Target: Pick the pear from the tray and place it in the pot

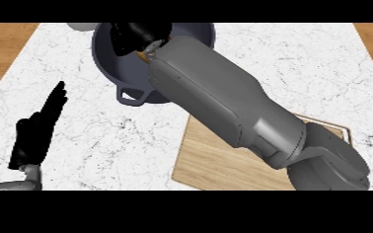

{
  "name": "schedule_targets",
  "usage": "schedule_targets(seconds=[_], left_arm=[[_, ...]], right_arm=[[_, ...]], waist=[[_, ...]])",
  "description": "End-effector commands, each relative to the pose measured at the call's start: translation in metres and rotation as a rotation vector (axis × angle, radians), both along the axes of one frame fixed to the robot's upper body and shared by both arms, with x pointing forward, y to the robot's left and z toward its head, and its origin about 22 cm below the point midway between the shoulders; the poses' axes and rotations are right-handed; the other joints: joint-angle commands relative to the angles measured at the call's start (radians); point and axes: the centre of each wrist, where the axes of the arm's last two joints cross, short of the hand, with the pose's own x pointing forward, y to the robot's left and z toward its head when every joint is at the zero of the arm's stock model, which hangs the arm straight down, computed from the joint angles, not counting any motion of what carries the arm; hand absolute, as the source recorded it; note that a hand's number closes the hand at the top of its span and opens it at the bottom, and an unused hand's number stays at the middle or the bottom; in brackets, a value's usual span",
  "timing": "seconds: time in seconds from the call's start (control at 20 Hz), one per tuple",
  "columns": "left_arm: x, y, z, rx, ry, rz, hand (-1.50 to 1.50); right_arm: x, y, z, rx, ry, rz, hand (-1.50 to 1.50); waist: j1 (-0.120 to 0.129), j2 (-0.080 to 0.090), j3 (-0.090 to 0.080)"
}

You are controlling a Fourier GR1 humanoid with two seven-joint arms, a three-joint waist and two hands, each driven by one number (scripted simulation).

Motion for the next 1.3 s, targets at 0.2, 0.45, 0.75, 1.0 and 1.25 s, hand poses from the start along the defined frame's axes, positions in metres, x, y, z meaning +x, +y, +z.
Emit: schedule_targets(seconds=[0.2, 0.45, 0.75, 1.0, 1.25], left_arm=[[0.010, -0.008, -0.002, -0.006, -0.022, -0.043, 0.00], [0.018, -0.011, 0.010, 0.005, -0.027, -0.061, 0.00], [0.025, -0.023, 0.012, 0.001, -0.042, -0.083, 0.00], [0.026, -0.029, 0.011, -0.004, -0.019, -0.109, 0.00], [0.028, -0.016, 0.018, 0.004, -0.042, -0.086, 0.00]], right_arm=[[0.038, -0.029, -0.022, -0.080, -0.001, -0.031, 1.50], [0.050, -0.043, -0.031, -0.130, 0.037, -0.061, 1.50], [0.056, -0.058, -0.046, 0.031, 0.183, -0.054, -1.50], [0.057, -0.058, -0.043, 0.086, 0.204, 0.000, -1.50], [0.057, -0.061, -0.042, 0.271, 0.093, 0.054, -1.50]], waist=[[0.029, 0.012, -0.002], [0.060, 0.025, -0.002], [0.081, 0.036, -0.001], [0.103, 0.036, -0.001], [0.091, 0.034, 0.002]])
